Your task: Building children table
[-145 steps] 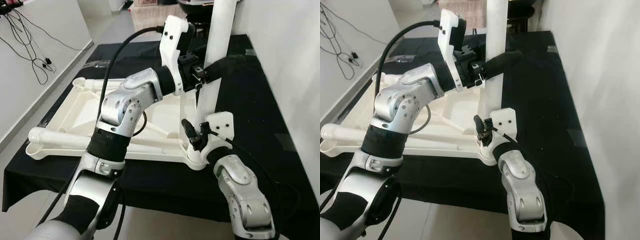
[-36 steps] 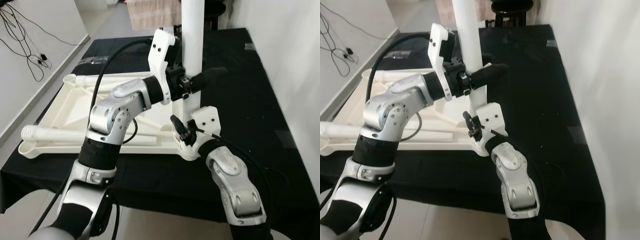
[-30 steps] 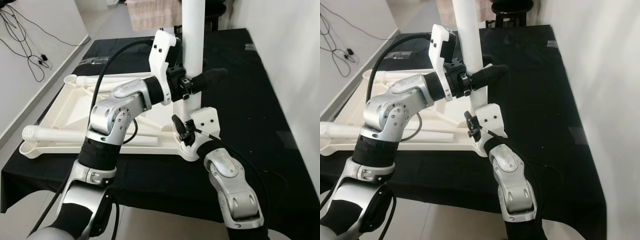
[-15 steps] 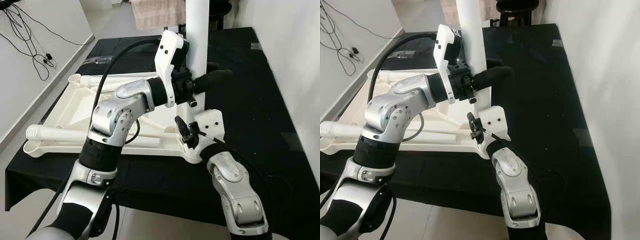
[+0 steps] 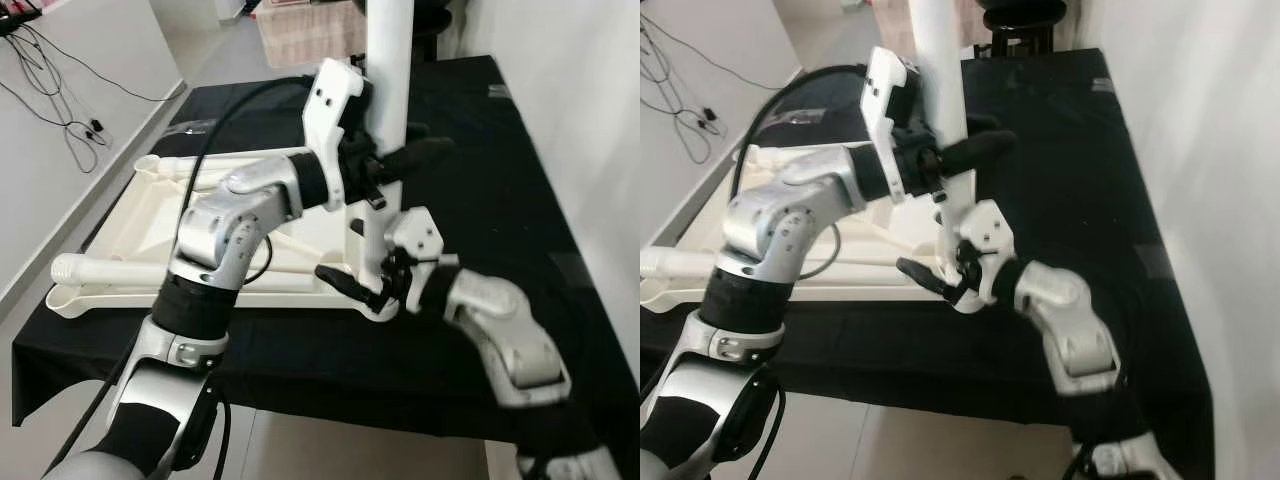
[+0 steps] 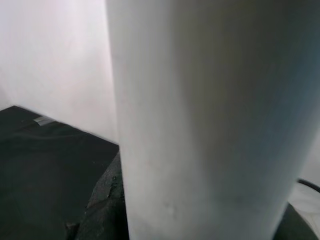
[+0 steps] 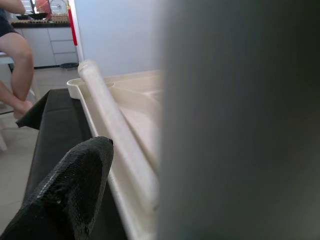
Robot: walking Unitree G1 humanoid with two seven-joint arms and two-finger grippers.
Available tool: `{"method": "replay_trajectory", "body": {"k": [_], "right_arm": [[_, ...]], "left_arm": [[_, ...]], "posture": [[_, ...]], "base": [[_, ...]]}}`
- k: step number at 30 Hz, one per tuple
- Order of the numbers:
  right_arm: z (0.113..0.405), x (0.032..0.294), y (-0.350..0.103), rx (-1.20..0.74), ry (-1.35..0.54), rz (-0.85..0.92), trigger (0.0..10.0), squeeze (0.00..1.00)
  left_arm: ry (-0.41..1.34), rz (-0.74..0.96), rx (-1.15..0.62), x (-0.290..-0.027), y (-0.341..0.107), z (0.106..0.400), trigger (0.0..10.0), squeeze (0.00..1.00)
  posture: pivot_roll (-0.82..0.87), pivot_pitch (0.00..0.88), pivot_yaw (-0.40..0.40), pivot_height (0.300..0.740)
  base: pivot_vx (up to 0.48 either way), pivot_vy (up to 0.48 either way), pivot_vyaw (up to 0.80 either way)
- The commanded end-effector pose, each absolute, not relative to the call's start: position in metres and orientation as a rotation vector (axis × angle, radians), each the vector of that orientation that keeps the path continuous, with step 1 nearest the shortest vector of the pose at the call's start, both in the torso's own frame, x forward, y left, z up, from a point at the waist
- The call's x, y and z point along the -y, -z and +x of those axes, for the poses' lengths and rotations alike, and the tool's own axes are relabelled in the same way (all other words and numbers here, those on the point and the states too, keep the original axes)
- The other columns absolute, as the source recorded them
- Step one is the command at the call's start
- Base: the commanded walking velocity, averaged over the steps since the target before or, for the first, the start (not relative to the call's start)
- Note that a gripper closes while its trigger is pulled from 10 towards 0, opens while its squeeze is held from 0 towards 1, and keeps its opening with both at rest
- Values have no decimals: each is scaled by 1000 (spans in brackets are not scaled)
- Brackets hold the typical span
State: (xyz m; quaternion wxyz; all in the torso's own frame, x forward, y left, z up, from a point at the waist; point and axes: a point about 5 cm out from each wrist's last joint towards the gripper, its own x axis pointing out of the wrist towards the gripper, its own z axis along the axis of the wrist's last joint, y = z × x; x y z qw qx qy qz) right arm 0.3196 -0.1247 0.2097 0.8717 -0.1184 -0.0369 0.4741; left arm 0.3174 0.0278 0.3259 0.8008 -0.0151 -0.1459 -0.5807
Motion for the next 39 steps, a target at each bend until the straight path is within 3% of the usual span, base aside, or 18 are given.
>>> {"method": "replay_trajectory", "body": {"k": [1, 6, 7, 8, 9, 10, 22, 28, 31, 32, 34, 35, 36, 37, 38, 39], "right_arm": [[321, 104, -207, 72, -1106, -237, 10000, 0], [332, 96, -214, 60, -1216, -241, 10000, 0], [335, 95, -215, 55, -1246, -243, 8000, 0], [335, 95, -215, 55, -1246, -243, 8000, 0], [336, 94, -216, 50, -1274, -249, 4627, 0], [337, 95, -215, 34, -1308, -265, 0, 0], [344, 97, -225, 59, -1380, -263, 0, 0], [337, 90, -224, 90, -1465, -230, 0, 0], [338, 90, -225, 101, -1455, -227, 0, 0], [340, 90, -228, 130, -1415, -222, 0, 0], [340, 90, -228, 130, -1415, -222, 0, 0], [344, 91, -231, 160, -1354, -206, 0, 0], [344, 91, -231, 160, -1354, -206, 0, 0], [350, 99, -238, 218, -1228, -172, 0, 0], [350, 99, -238, 218, -1228, -172, 0, 0], [351, 106, -240, 236, -1177, -159, 0, 0]], "left_arm": [[1397, -5, 286, -8, -320, 304, 0, 0], [1472, -3, 293, -2, -313, 295, 0, 0], [1490, -8, 295, -1, -312, 293, 0, 0], [1490, -8, 295, -1, -312, 293, 0, 0], [1503, -12, 296, -1, -311, 291, 0, 0], [1512, -18, 298, -2, -310, 290, 0, 0], [1549, -90, 360, -9, -321, 286, 0, 0], [1769, -82, 413, -19, -339, 272, 0, 0], [1773, -70, 413, -19, -339, 271, 0, 0], [1739, -70, 400, -19, -338, 276, 10000, 0], [1739, -70, 400, -19, -338, 276, 10000, 0], [1681, -83, 404, -21, -338, 281, 10000, 1000], [1681, -83, 404, -21, -338, 281, 10000, 1000], [1518, -121, 423, -36, -340, 294, 10000, 1000], [1518, -121, 423, -36, -340, 294, 10000, 1000], [1418, -127, 443, -54, -342, 298, 10000, 1000]], "posture": [[-13, 142, 149, 740], [-11, 143, 149, 740], [-11, 145, 149, 740], [-11, 145, 149, 740], [-11, 144, 148, 740], [-10, 144, 146, 740], [-23, 118, 130, 740], [-34, 87, 126, 740], [-34, 87, 126, 740], [-37, 83, 123, 740], [-37, 83, 123, 740], [-37, 82, 121, 740], [-37, 82, 121, 740], [-37, 81, 119, 740], [-37, 81, 119, 740], [-36, 82, 117, 740]], "base": [[0, 0, 0], [0, 0, 0], [0, 0, 0], [0, 0, 0], [0, 0, 0], [0, 0, 0], [0, 0, 0], [0, 0, 0], [0, 0, 0], [0, 0, 0], [0, 0, 0], [0, 0, 0], [0, 0, 0], [0, 0, 0], [0, 0, 0], [0, 0, 0]]}}
